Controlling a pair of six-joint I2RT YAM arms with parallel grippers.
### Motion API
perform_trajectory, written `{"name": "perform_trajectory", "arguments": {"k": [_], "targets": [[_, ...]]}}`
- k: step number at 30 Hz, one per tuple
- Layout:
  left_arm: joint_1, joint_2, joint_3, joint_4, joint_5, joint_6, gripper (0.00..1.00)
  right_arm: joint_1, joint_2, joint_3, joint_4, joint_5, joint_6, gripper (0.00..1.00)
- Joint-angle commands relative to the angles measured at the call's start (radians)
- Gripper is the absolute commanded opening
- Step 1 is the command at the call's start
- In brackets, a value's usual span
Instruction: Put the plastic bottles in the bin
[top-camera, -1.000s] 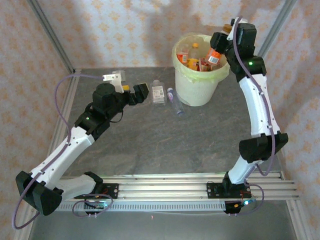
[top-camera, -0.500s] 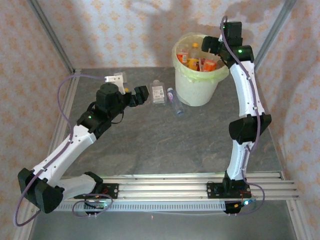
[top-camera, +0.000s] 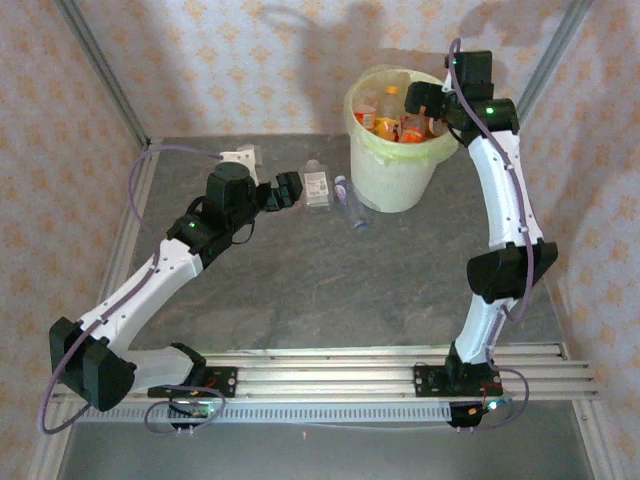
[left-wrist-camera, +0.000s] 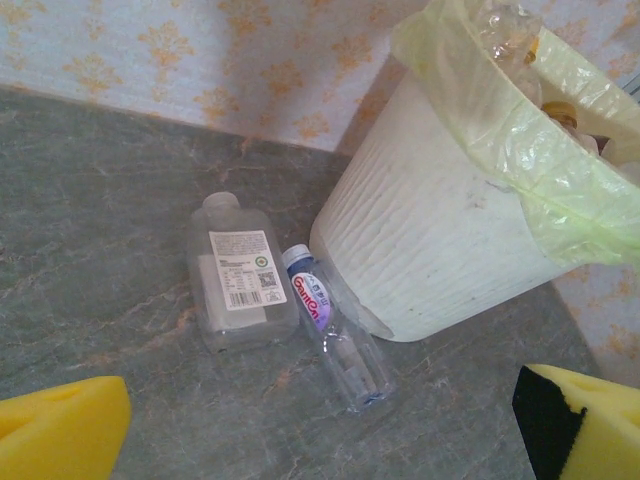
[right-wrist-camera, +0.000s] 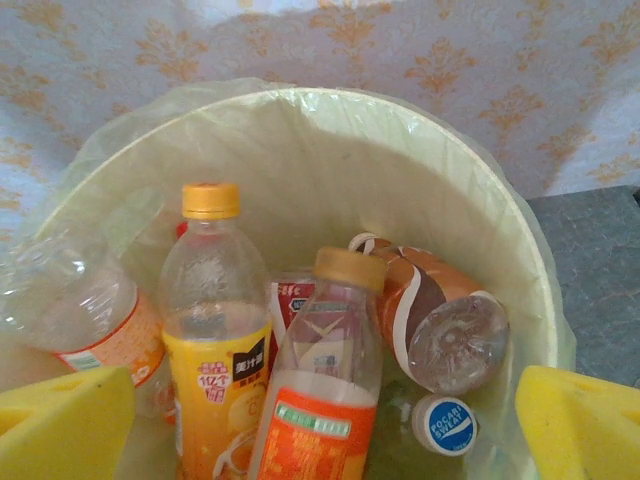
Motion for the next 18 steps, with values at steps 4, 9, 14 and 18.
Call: {"name": "perform_trajectory", "arguments": {"k": [4,9,14,18], "targets": [[0.006,0.015,0.038,-0.028,-0.022,-0.026,1.0,0.0,-0.129,-0.135,0.132,-0.031,0.001,1.0],[0.005,0.032,0.043,-0.04,-0.028,-0.037,1.0,0.0,-0.218,-0.247,0.208,-0.106,0.038,0.99],[0.006,0.064,0.054,-0.058,-0.05,-0.055,1.0,0.022,-0.383,-0.512,0.423,-0.298,0.087,0.99],[0.006,0.097,0.057,-0.061,-0.069,-0.091,1.0,0.1,-0.535,-0.778,0.614,-0.325,0.075,0.99]]}}
